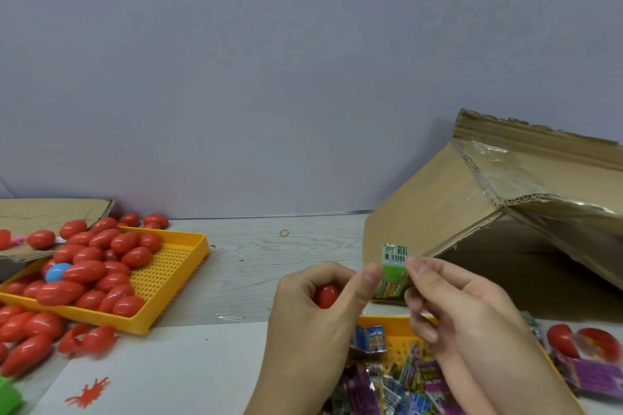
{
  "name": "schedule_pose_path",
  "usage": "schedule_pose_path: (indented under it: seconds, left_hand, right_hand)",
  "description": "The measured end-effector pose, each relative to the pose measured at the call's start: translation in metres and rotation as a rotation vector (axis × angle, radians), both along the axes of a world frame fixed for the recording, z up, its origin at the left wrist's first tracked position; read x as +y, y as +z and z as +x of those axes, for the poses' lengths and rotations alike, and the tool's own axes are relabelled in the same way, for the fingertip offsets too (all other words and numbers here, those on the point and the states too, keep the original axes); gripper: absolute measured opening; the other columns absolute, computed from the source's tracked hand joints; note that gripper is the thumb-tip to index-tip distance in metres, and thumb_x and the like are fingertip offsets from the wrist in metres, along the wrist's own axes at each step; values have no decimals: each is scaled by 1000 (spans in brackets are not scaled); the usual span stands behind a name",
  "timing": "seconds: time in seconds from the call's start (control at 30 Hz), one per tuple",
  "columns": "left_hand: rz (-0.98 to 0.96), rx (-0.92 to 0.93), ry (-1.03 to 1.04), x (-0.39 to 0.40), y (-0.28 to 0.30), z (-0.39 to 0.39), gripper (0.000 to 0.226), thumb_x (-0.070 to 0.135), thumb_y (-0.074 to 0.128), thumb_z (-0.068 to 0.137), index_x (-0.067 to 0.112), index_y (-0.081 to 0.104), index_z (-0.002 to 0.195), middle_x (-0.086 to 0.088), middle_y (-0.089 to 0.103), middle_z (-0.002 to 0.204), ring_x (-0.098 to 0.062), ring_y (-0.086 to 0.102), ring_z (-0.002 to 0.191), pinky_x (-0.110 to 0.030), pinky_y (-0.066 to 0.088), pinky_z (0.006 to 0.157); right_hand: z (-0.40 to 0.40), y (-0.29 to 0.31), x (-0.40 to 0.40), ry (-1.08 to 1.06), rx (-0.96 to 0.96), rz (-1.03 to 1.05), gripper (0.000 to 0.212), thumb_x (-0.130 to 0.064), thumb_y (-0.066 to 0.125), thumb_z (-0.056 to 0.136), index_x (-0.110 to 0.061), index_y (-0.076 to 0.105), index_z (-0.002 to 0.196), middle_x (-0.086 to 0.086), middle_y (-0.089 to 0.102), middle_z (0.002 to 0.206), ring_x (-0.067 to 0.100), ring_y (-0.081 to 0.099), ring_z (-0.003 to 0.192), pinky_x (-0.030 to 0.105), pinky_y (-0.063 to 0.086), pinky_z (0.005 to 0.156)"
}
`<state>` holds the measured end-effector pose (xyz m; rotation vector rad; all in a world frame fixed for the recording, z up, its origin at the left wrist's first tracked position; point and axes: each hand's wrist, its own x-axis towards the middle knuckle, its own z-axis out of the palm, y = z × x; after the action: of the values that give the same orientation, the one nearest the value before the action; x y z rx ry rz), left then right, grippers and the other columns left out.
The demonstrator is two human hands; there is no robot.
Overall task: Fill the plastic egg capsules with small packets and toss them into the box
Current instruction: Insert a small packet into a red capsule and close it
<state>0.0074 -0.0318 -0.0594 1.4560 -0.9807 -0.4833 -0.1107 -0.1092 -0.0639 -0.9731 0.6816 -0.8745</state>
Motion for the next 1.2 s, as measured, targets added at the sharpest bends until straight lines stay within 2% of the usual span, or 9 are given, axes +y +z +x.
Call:
schedule_pose_path:
  seconds: [0.07, 0.2, 0.3, 0.4, 0.5, 0.63, 0.83, 1.0, 1.2]
  left_hand:
    - [-16, 32, 12, 1, 1, 1, 45, 71, 62, 70, 27, 74, 70, 4, 50, 52, -10, 49, 49, -21, 42, 52]
    - [-32, 95, -17, 0, 2, 2, 38, 61, 64, 64, 28, 77, 77, 6, 54, 54, -9, 52, 51, -20, 46, 54]
    - [-23, 62, -26, 0, 2, 0, 28, 57, 67, 63, 34, 77, 77, 8, 58, 54, -4, 53, 51, -19, 46, 55]
    - [-5, 62, -26, -1, 0, 0, 4, 38, 73, 75, 36, 76, 75, 6, 60, 57, -3, 53, 52, -18, 47, 54]
    - [6, 36, -33, -2, -3, 1, 11, 24, 76, 80, 31, 75, 71, 7, 57, 57, -5, 52, 52, -20, 47, 54]
    - [-22, 28, 41, -2, -3, 1, 13, 18, 74, 80, 26, 72, 70, 9, 52, 52, -3, 48, 48, -17, 44, 49]
    - [-72, -83, 107, -4, -4, 0, 17, 14, 74, 80, 26, 71, 70, 11, 51, 48, -1, 48, 46, -12, 40, 47]
    - [-56, -107, 105, -4, -5, 1, 18, 15, 75, 79, 29, 71, 69, 11, 52, 49, -1, 50, 48, -11, 40, 48]
    - [-39, -113, 83, -3, -4, -1, 15, 19, 75, 80, 30, 72, 71, 10, 54, 51, -1, 52, 50, -10, 41, 48]
  right_hand:
    - [0, 1, 0, -17, -16, -23, 17, -30, 73, 60, -14, 76, 66, 8, 50, 53, 13, 41, 47, 18, 30, 35]
    - [-2, 4, 3, 0, -7, -70, 10, -32, 70, 66, -23, 74, 65, 9, 54, 51, 12, 44, 43, 17, 31, 33]
    - [-2, 5, 4, 19, 86, -162, 20, -46, 69, 62, -29, 73, 73, 11, 56, 52, 11, 43, 41, 16, 33, 35]
    - [-2, 6, 5, 15, 147, -238, 31, -56, 66, 58, -34, 71, 79, 22, 60, 60, 11, 45, 44, 15, 34, 37]
    - [-2, 6, 6, 7, 148, -252, 33, -57, 65, 57, -35, 72, 81, 26, 64, 68, 11, 45, 46, 16, 34, 38]
    - [0, 7, 8, 8, 130, -236, 29, -52, 67, 59, -33, 74, 80, 9, 56, 52, 11, 42, 44, 21, 34, 41]
    - [2, 6, 9, 12, 202, -279, 34, -60, 63, 55, -41, 75, 80, 4, 59, 52, 7, 50, 46, 30, 40, 58]
    - [1, 3, 5, 47, 167, -257, 42, -58, 69, 50, -31, 79, 81, 6, 58, 54, 12, 48, 47, 27, 38, 49]
    - [-1, 6, 5, 49, 163, -270, 27, -49, 63, 61, -33, 77, 79, 9, 72, 68, 10, 51, 49, 18, 39, 43]
